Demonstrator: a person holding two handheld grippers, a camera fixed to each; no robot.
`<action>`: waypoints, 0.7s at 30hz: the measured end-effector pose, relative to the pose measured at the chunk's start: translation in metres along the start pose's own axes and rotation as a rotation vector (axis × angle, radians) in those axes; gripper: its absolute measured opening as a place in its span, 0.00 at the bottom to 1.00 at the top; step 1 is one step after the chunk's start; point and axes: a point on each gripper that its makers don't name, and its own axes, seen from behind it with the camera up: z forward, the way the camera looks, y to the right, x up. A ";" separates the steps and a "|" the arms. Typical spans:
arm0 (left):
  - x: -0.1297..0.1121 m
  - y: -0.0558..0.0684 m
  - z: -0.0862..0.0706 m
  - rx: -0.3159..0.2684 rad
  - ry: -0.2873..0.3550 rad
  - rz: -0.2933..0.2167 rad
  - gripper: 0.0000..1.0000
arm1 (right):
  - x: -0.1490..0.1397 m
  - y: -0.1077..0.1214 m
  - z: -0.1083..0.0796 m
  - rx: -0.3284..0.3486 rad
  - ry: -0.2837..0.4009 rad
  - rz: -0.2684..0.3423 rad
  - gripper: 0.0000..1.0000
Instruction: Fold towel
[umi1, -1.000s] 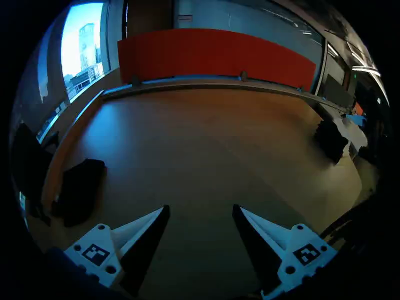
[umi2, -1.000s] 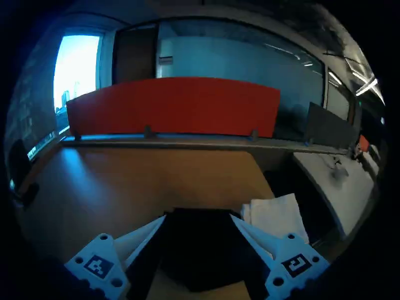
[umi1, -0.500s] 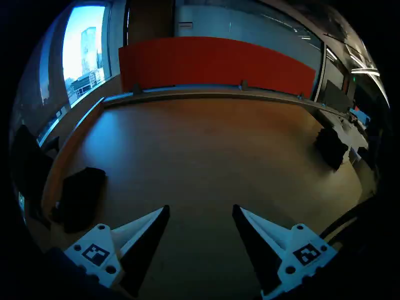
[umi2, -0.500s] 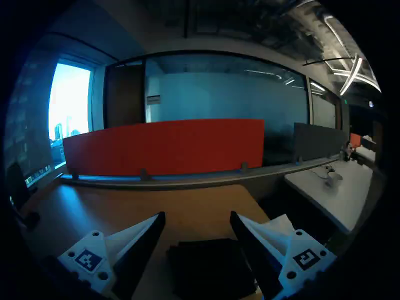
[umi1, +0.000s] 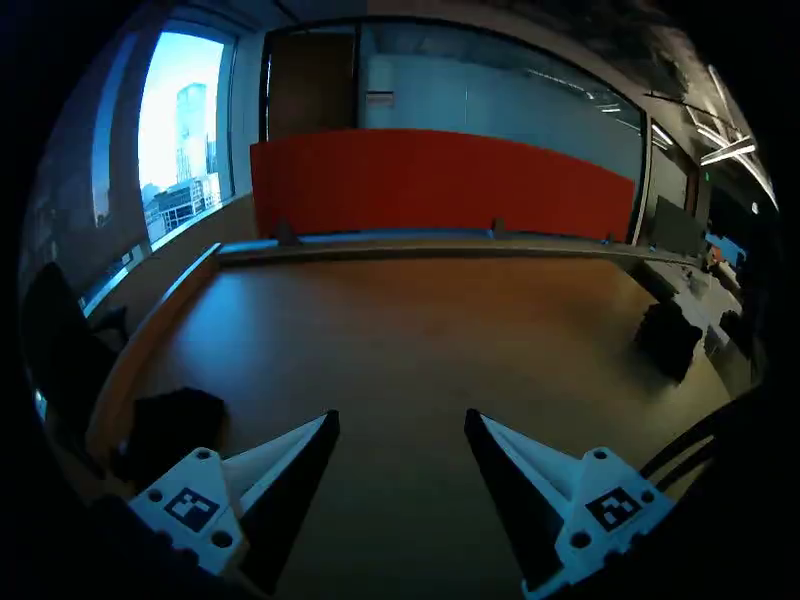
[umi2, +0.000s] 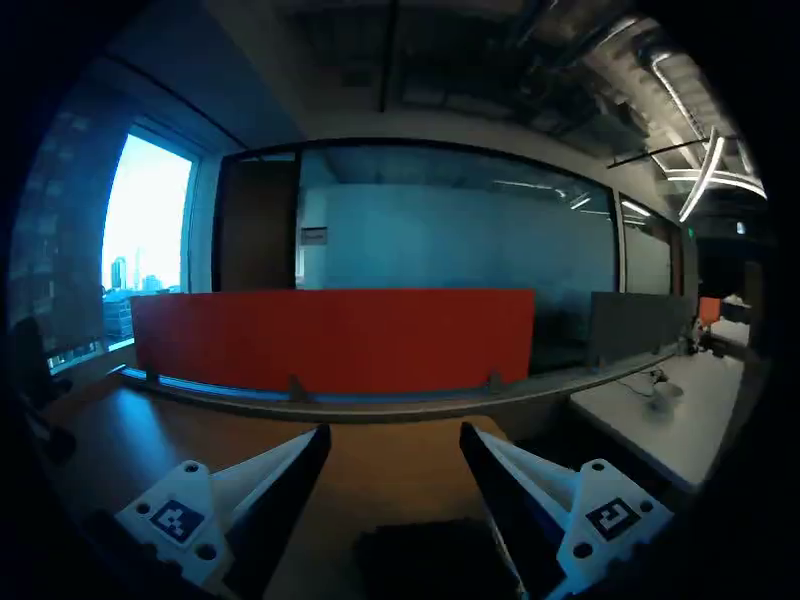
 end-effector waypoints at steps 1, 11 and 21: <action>0.005 -0.001 0.001 0.002 0.015 0.003 0.93 | 0.002 -0.004 0.000 0.004 0.002 -0.002 1.00; 0.045 -0.014 0.009 0.031 0.132 -0.021 0.93 | 0.012 -0.046 -0.004 0.037 0.012 -0.024 1.00; 0.075 -0.030 0.014 0.043 0.218 -0.038 0.93 | 0.020 -0.098 -0.007 0.075 0.027 -0.048 1.00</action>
